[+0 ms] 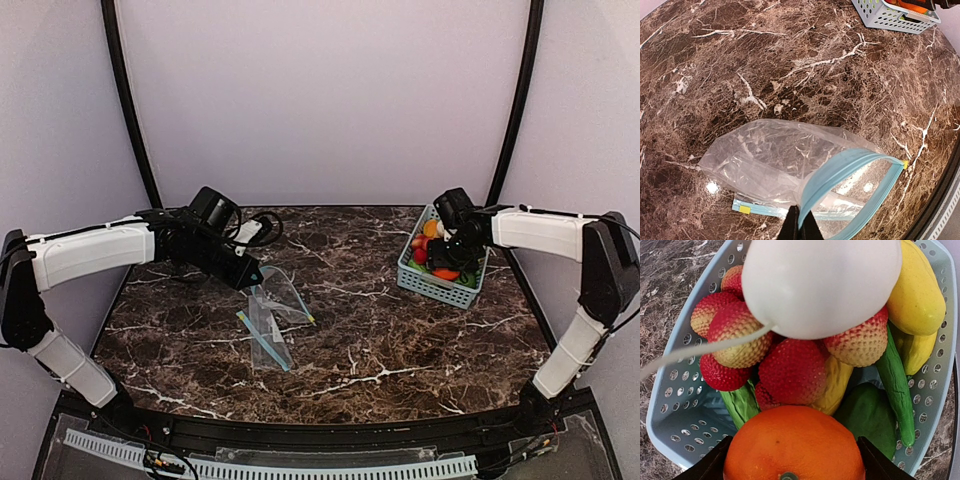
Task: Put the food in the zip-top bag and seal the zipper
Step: Pick up the fake fruit from the bin.
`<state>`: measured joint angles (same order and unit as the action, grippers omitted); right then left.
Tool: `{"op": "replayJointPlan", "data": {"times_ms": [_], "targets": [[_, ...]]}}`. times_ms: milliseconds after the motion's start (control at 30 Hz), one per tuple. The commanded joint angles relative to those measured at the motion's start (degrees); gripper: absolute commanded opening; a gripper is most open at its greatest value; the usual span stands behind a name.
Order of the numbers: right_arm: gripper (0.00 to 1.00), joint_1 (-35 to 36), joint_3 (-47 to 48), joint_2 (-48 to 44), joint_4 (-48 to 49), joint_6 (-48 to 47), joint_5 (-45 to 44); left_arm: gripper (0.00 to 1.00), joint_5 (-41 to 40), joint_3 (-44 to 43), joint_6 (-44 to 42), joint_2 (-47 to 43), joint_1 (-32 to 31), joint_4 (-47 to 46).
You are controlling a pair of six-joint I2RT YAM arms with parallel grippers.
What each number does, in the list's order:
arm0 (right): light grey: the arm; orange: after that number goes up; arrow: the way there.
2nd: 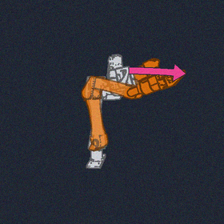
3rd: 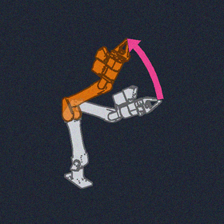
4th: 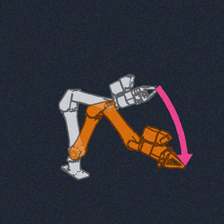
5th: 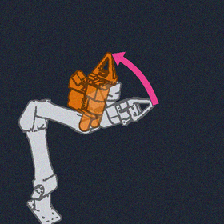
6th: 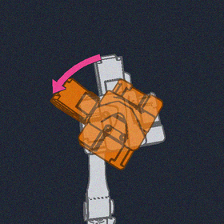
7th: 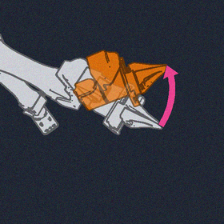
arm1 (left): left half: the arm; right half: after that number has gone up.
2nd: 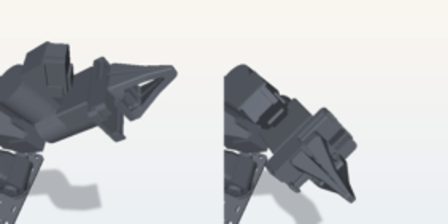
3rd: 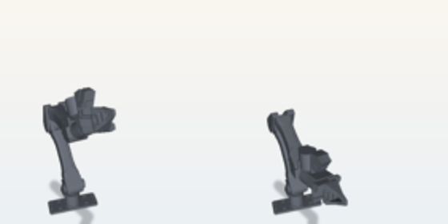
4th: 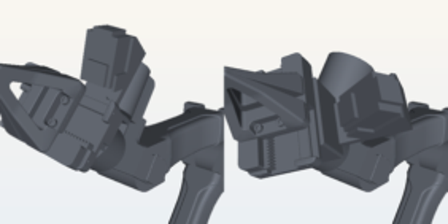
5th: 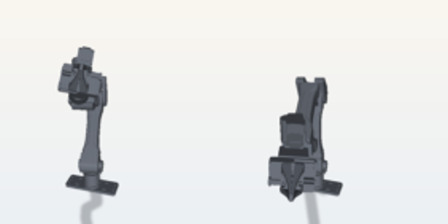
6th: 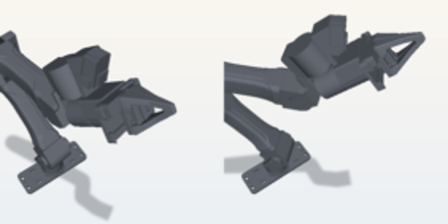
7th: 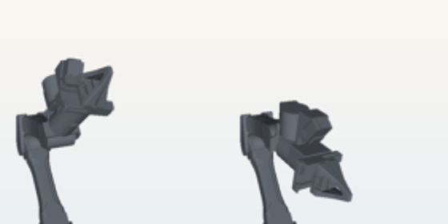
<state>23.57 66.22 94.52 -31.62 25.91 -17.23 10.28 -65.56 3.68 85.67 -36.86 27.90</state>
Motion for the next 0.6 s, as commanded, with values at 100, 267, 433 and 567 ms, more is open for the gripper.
{"op": "replayJointPlan", "data": {"times_ms": [100, 267, 433, 567], "targets": [[0.69, -0.28, 0.58, 0.32, 1.44, 0.2, 0.57, 0.01, 0.42, 0.57, 0.28, -1.3, 0.35, 0.36], [0.63, -0.28, 0.41, -0.39, 1.45, 0.11, 0.6, 0.01, 0.54, 0.51, 0.21, -1.08, 0.35, 0.4], [0.59, -0.13, 0.47, -5.14, 0.58, -0.91, 1.08, 0.01, 0.98, 0.67, 0.46, -0.89, 0.35, 0.33], [0.58, 1.28, 0.05, -12.17, 0.54, -3.1, 3.84, 0.01, 1.71, 0.67, 0.69, -0.64, 0.3, 0.07]]}}
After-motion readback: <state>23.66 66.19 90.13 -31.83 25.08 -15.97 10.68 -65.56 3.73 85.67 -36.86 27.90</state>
